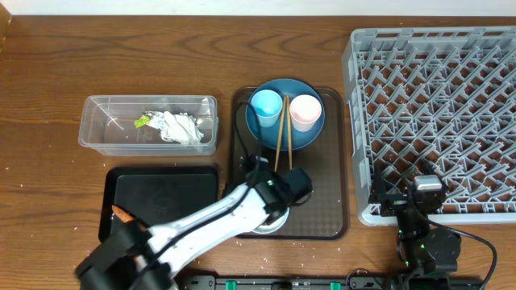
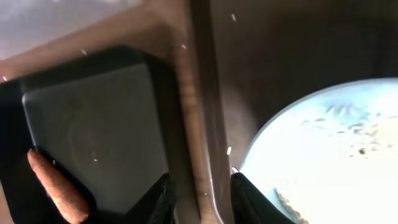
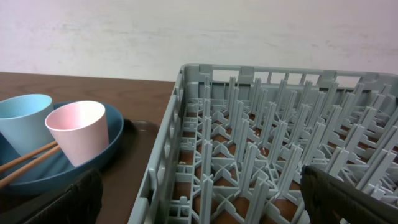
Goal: Sort waste into correct bins and load items into the dishwasher rack
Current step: 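Lower the left gripper and pinch the white bowl's rim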
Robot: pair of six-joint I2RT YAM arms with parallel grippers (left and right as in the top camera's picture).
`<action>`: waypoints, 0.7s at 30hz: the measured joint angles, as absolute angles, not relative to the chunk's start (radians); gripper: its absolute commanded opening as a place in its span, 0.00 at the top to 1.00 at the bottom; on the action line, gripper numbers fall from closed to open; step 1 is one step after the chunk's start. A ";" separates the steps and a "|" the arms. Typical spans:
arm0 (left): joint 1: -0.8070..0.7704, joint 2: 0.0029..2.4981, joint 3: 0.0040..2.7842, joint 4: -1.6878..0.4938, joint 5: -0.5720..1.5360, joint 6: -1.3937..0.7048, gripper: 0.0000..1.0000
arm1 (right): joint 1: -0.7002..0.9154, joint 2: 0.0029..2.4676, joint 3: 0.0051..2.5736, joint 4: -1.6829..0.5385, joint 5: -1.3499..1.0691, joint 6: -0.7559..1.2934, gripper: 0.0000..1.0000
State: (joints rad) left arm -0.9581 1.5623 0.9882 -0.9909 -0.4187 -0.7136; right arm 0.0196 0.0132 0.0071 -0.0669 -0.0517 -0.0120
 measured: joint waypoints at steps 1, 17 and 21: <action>-0.956 1.536 0.988 -0.991 -0.419 -0.714 0.67 | 0.020 0.013 0.007 -0.067 -0.052 -0.012 0.01; -0.995 1.294 0.997 -0.741 -0.023 -0.714 0.67 | 0.020 0.013 0.007 -0.067 -0.052 -0.012 0.01; -1.029 1.338 0.997 -0.713 0.007 -0.728 0.67 | 0.020 0.013 0.007 -0.067 -0.052 -0.012 0.01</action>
State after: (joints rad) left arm -1.0290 1.3380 0.9974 -0.7132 0.0067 -0.7277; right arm 0.0196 0.0132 0.0071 -0.0669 -0.0517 -0.0120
